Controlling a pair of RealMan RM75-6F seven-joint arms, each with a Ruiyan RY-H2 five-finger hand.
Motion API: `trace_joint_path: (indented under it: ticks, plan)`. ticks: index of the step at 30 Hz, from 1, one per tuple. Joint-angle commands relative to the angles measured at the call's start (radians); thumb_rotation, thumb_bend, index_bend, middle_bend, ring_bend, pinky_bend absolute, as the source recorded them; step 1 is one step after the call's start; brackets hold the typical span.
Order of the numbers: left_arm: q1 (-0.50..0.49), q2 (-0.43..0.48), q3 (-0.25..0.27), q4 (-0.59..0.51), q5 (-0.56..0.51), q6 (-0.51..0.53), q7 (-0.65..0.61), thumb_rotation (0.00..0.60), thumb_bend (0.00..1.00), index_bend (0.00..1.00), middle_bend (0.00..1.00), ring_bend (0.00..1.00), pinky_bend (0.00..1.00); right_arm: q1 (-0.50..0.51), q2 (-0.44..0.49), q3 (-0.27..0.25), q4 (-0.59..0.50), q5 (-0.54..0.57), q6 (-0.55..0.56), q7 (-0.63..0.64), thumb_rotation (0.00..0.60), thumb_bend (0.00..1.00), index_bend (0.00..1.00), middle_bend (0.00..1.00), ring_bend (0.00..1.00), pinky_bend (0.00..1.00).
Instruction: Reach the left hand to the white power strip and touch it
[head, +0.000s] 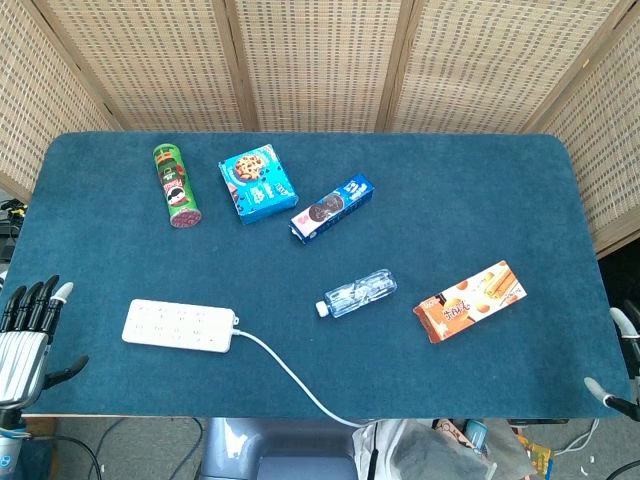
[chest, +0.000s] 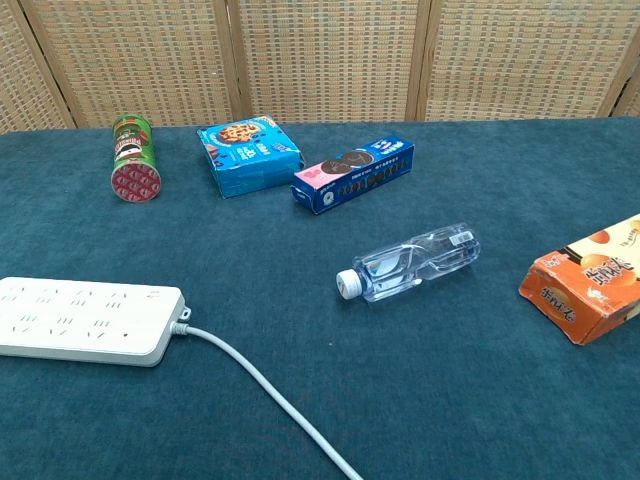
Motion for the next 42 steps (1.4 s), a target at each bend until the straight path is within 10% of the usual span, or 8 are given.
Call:
trace_joint_path:
  ticks: [1, 11, 14, 16, 19, 21, 29, 42]
  plan:
    - [0.001, 0.0, 0.001, 0.0, 0.001, 0.0, 0.0, 0.6, 0.0, 0.0, 0.0, 0.0, 0.0, 0.0, 0.0, -0.001, -0.001, 0.0, 0.0, 0.001, 0.6, 0.0, 0.0, 0.0, 0.0, 0.0]
    - [-0.007, -0.013, -0.008, 0.02, 0.026, 0.009, -0.027, 0.6, 0.0, 0.0, 0.05, 0.02, 0.01, 0.002, 0.0, -0.002, -0.006, -0.002, -0.005, -0.001, 0.6, 0.0, 0.0, 0.0, 0.0, 0.0]
    - [-0.016, -0.047, -0.006, 0.02, 0.021, -0.012, -0.068, 0.6, 0.12, 0.0, 0.71, 0.63, 0.56, 0.004, -0.001, -0.003, -0.009, -0.001, -0.012, -0.007, 0.6, 0.0, 0.0, 0.0, 0.0, 0.0]
    - [-0.032, -0.068, -0.007, 0.044, 0.015, -0.042, -0.053, 0.6, 0.47, 0.0, 0.97, 0.96, 0.95, 0.005, -0.002, -0.004, -0.01, -0.003, -0.013, -0.011, 0.6, 0.0, 0.0, 0.0, 0.0, 0.0]
    - [-0.066, -0.1, 0.011, 0.057, -0.001, -0.132, -0.056, 0.6, 0.88, 0.0, 1.0, 1.0, 1.0, 0.005, -0.003, -0.006, -0.01, -0.005, -0.015, -0.013, 0.6, 0.0, 0.0, 0.0, 0.0, 0.0]
    - [-0.086, -0.116, 0.016, 0.069, -0.022, -0.186, -0.079, 0.6, 0.98, 0.0, 1.0, 1.0, 1.0, 0.006, -0.003, -0.006, -0.011, -0.005, -0.016, -0.014, 0.6, 0.0, 0.0, 0.0, 0.0, 0.0]
    - [-0.154, -0.162, 0.007, 0.044, -0.134, -0.349, -0.065, 0.6, 1.0, 0.21, 1.0, 1.0, 1.0, 0.009, -0.002, -0.009, -0.014, -0.005, -0.026, -0.019, 0.6, 0.0, 0.0, 0.0, 0.0, 0.0]
    - [-0.23, -0.248, -0.006, -0.006, -0.277, -0.459, 0.092, 0.6, 1.0, 0.24, 1.0, 1.0, 1.0, 0.015, 0.002, -0.009, -0.015, 0.004, -0.044, -0.012, 0.6, 0.0, 0.0, 0.0, 0.0, 0.0]
